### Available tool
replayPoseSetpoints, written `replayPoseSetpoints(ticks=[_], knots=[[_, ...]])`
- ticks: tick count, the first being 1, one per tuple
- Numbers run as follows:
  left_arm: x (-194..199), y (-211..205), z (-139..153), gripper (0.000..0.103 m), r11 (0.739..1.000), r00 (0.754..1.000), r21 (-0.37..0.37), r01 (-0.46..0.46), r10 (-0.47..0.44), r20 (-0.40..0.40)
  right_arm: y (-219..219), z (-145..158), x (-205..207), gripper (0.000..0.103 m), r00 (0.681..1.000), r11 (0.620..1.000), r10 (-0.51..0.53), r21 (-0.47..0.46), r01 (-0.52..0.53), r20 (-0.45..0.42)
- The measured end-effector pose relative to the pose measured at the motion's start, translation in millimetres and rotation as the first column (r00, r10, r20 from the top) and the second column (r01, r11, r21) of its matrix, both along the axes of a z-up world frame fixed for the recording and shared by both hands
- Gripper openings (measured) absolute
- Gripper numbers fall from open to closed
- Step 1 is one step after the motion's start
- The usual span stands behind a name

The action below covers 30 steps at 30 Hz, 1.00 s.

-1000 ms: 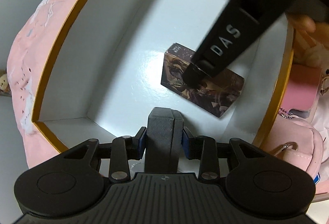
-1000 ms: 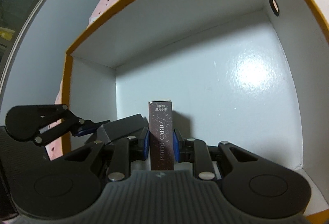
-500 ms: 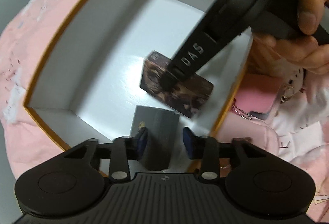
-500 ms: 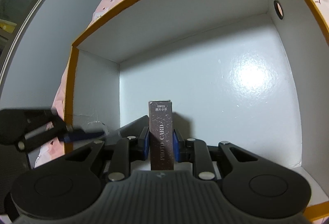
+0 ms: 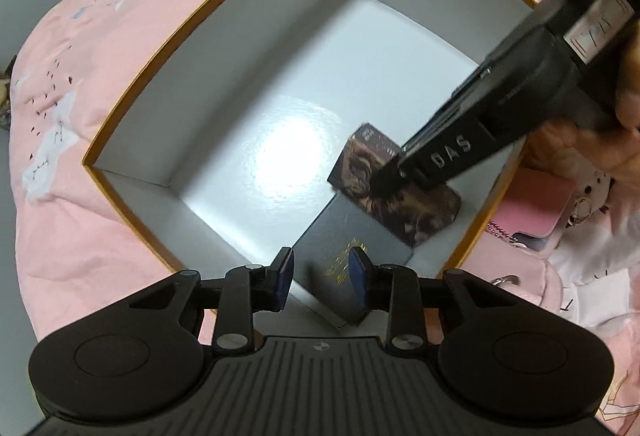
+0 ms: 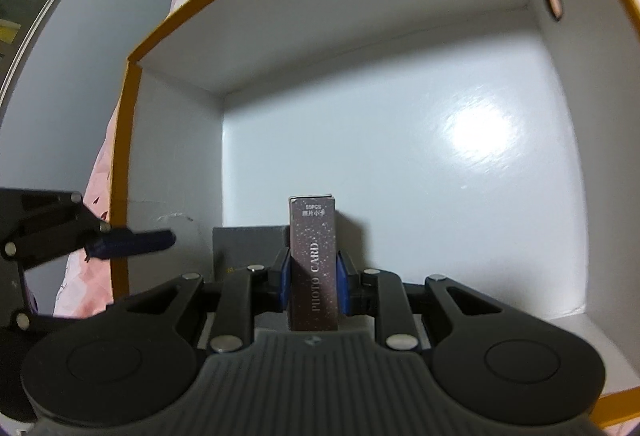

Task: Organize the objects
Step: 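Open the left tool on the black box while the right tool releases the card box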

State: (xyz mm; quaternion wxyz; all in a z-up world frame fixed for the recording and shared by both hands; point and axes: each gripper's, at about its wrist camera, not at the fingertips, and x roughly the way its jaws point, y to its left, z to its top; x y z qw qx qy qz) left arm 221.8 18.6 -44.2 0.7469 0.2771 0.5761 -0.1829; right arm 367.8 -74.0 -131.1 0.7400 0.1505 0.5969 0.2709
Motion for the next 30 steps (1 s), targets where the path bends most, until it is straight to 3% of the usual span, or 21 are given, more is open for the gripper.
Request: replayPoseSetpoints(ticks=[5, 15, 23, 25, 30], knots=[[8, 13, -8, 0.039, 1.0, 1.0, 0.0, 0.008, -0.008, -0.006, 5, -3, 4, 0.024, 1.0, 0.999, 0.008, 0.039, -0.007, -0.023], [11, 11, -21, 0.039, 1.0, 1.0, -0.004, -0.002, 0.002, -0.001, 0, -12, 22, 0.025, 0.999, 1.0, 0.007, 0.018, -0.006, -0.05], [17, 14, -22, 0.039, 0.998, 0.999, -0.039, -0.04, 0.04, -0.001, 5, -4, 25, 0.038, 0.998, 0.987, 0.062, -0.148, -0.059, 0.02], [18, 15, -23, 0.039, 0.998, 0.999, -0.043, -0.053, 0.053, 0.001, 3, -12, 9, 0.038, 0.998, 0.986, 0.065, -0.153, -0.061, 0.018], [20, 20, -25, 0.039, 0.994, 0.996, -0.07, -0.085, 0.085, -0.002, -6, -17, 12, 0.038, 0.998, 0.988, 0.056, -0.145, -0.056, -0.005]])
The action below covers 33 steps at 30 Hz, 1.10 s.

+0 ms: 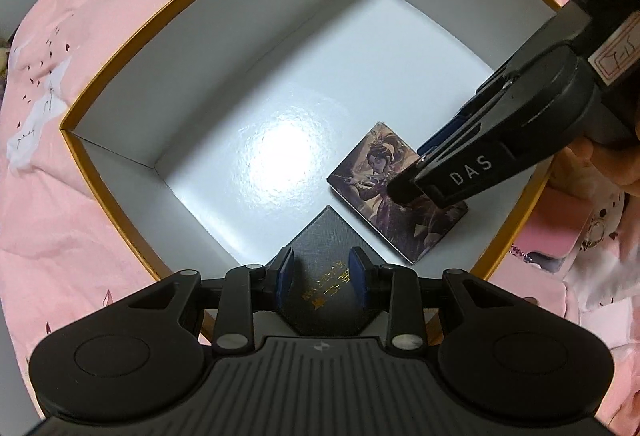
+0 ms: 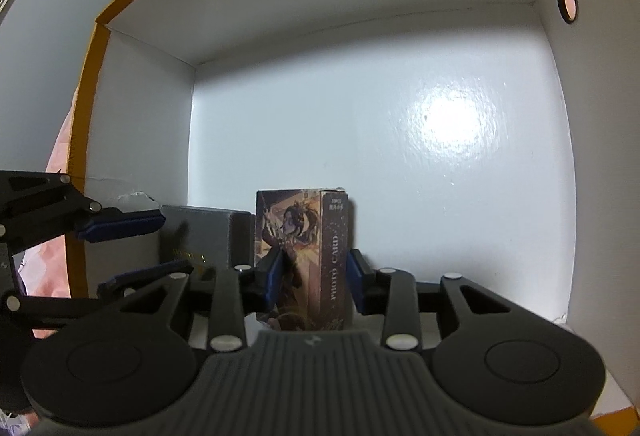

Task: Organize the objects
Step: 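Open the left tool on the black box while the right tool releases the card box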

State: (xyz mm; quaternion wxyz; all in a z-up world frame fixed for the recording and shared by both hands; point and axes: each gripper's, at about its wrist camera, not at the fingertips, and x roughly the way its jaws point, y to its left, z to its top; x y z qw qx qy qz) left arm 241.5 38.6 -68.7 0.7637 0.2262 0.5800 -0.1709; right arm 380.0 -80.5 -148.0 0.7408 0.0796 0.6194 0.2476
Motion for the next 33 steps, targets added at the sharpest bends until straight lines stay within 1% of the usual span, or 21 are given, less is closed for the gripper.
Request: replayPoseSetpoints(ticks=[5, 7, 9, 11, 17, 19, 21, 24, 27, 28, 29, 30, 31, 32, 33], knots=[[2, 2, -2, 0.037, 1.0, 1.0, -0.013, -0.021, 0.021, -0.005, -7, 0, 1, 0.038, 1.0, 1.0, 0.009, -0.023, -0.009, 0.003], [3, 2, -4, 0.036, 1.0, 1.0, -0.014, -0.024, 0.024, -0.01, -9, -2, 2, 0.038, 1.0, 1.0, 0.017, -0.015, -0.017, -0.012], [4, 3, -6, 0.035, 0.999, 0.999, -0.018, -0.032, 0.032, -0.014, -11, -4, 2, 0.027, 1.0, 1.0, 0.021, -0.014, -0.021, -0.009], [5, 3, -8, 0.034, 0.999, 0.999, -0.021, -0.042, 0.041, -0.018, 0, -8, 6, 0.022, 1.0, 1.0, 0.026, 0.002, -0.025, -0.018], [4, 2, -10, 0.034, 0.998, 0.998, -0.024, -0.058, 0.058, 0.007, -8, -10, 9, 0.021, 0.999, 0.999, 0.042, 0.007, -0.042, -0.01], [1, 4, -5, 0.034, 0.996, 0.997, -0.044, -0.075, 0.077, 0.027, -12, -8, 9, 0.021, 0.999, 0.999, 0.049, 0.008, -0.049, 0.006], [-4, 7, 5, 0.034, 0.992, 0.993, -0.077, -0.1, 0.104, 0.049, -19, 1, 6, 0.022, 0.997, 0.998, 0.056, 0.025, -0.057, 0.047], [-16, 8, 22, 0.034, 0.981, 0.987, -0.142, -0.136, 0.147, 0.071, -31, 27, -6, 0.023, 0.99, 0.996, 0.063, 0.059, -0.071, 0.13], [-33, 8, 39, 0.034, 0.966, 0.98, -0.196, -0.167, 0.185, 0.077, -52, 52, -31, 0.023, 0.976, 0.994, 0.064, 0.077, -0.081, 0.207], [-39, 9, 44, 0.034, 0.96, 0.977, -0.214, -0.183, 0.202, 0.072, -40, 53, -39, 0.023, 0.973, 0.993, 0.064, 0.082, -0.085, 0.222], [-45, 9, 48, 0.034, 0.951, 0.973, -0.236, -0.202, 0.223, 0.065, -32, 53, -44, 0.023, 0.97, 0.992, 0.067, 0.09, -0.09, 0.233], [-50, 11, 52, 0.034, 0.94, 0.968, -0.259, -0.223, 0.245, 0.053, -40, 58, -53, 0.023, 0.967, 0.99, 0.065, 0.105, -0.093, 0.245], [-54, 13, 55, 0.034, 0.926, 0.963, -0.286, -0.247, 0.268, 0.034, -48, 71, -67, 0.023, 0.965, 0.989, 0.064, 0.113, -0.096, 0.256], [-58, 15, 56, 0.035, 0.907, 0.955, -0.315, -0.279, 0.298, 0.011, -54, 75, -75, 0.023, 0.962, 0.989, 0.064, 0.115, -0.097, 0.265], [-61, 17, 56, 0.035, 0.889, 0.946, -0.339, -0.308, 0.324, -0.01, -48, 72, -81, 0.023, 0.961, 0.989, 0.062, 0.115, -0.096, 0.27]])
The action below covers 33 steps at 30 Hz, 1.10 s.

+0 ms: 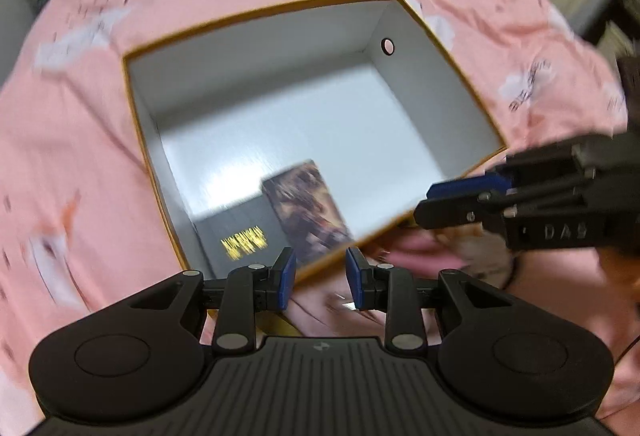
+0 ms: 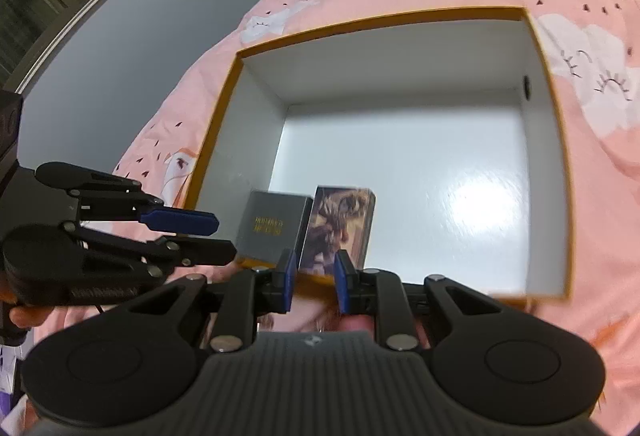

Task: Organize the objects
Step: 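Open the left tool on the black box while the right tool releases the card box, then grasp the pink pouch with the left tool while the right tool grasps the pink card wallet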

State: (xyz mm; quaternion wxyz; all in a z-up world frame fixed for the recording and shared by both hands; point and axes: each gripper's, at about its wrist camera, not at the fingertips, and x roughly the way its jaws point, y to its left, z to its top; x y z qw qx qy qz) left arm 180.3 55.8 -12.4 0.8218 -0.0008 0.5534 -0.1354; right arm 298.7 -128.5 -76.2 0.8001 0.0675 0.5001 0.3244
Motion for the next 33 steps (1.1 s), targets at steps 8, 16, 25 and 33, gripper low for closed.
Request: replayPoseSetpoints(ticks=[8, 16, 25, 33], knots=[[-17, 15, -27, 0.061, 0.967, 0.969, -0.112, -0.23, 0.217, -0.118, -22, -4, -38, 0.025, 1.0, 0.999, 0.012, -0.044, -0.012, 0.009], [-16, 25, -49, 0.067, 0.917, 0.92, -0.171, -0.36, 0.319, -0.227, -10, -30, -49, 0.034, 0.999, 0.992, 0.045, -0.118, -0.044, 0.006], [-10, 18, -66, 0.072, 0.911, 0.898, -0.129, -0.391, 0.346, -0.273, 9, -40, -50, 0.046, 0.988, 0.969, 0.149, -0.204, -0.139, 0.032], [-11, 12, -64, 0.057, 0.92, 0.907, -0.105, -0.377, 0.343, -0.245, 31, -49, -49, 0.059, 0.965, 0.919, 0.257, -0.321, -0.229, 0.048]])
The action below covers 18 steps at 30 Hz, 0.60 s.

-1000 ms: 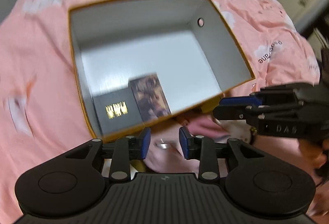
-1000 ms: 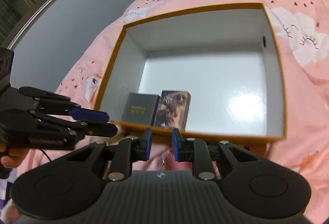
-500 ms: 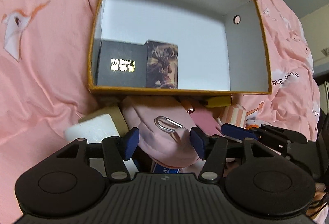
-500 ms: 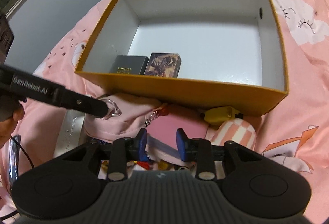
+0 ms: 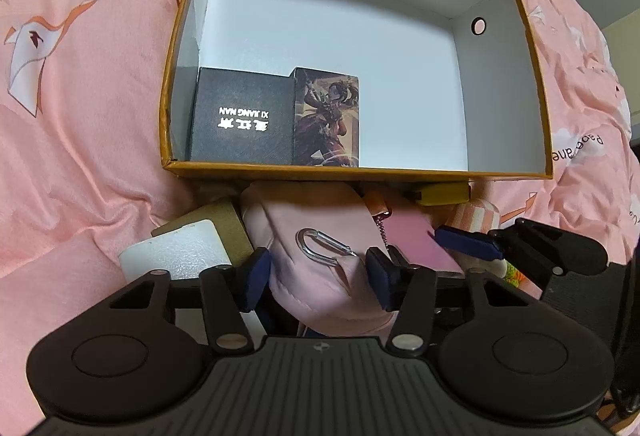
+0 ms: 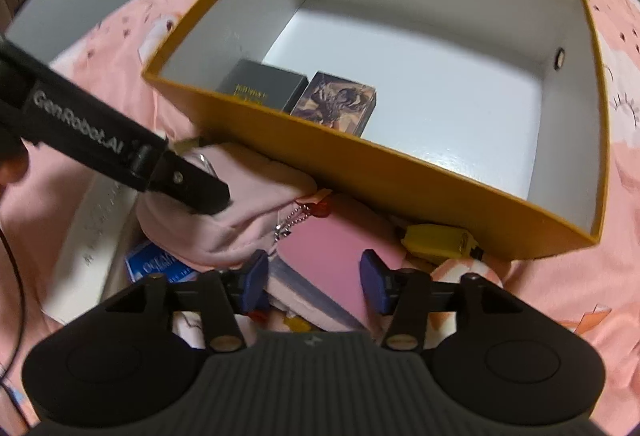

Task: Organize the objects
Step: 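Grasp the pink pouch with the left tool while the right tool grasps the pink card wallet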

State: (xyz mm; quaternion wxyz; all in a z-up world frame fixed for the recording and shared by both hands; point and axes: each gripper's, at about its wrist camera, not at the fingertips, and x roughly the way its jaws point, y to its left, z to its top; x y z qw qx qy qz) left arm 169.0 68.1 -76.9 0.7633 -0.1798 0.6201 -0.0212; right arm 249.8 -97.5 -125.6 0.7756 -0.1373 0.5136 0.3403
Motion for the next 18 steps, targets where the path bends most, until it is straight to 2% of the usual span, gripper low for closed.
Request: replayPoseSetpoints(ticks=[2, 5, 14, 16, 17, 18], knots=[[-2, -1, 2, 0.053, 1.0, 1.0, 0.008, 0.009, -0.009, 0.009, 0, -3, -1, 0.063, 1.0, 1.0, 0.016, -0.02, -0.016, 0.002], [-4, -3, 5, 0.047, 1.0, 0.999, 0.019, 0.024, -0.024, 0.027, -2, -2, -4, 0.063, 0.999, 0.999, 0.038, -0.025, -0.038, 0.005], [-14, -3, 21, 0.041, 0.999, 0.997, 0.032, 0.041, -0.043, 0.071, 13, -2, -16, 0.062, 0.98, 0.973, 0.196, -0.134, -0.189, 0.045], [-16, -2, 25, 0.039, 0.999, 0.996, 0.031, 0.038, -0.04, 0.079, 14, -1, -16, 0.059, 0.976, 0.968, 0.216, -0.14, -0.209, 0.04], [-16, -1, 27, 0.039, 0.999, 0.996, 0.03, 0.036, -0.038, 0.083, 14, 0, -16, 0.054, 0.974, 0.967, 0.222, -0.139, -0.215, 0.038], [-17, -1, 29, 0.039, 0.999, 0.995, 0.029, 0.035, -0.038, 0.087, 14, 1, -16, 0.043, 0.973, 0.965, 0.228, -0.14, -0.22, 0.042]])
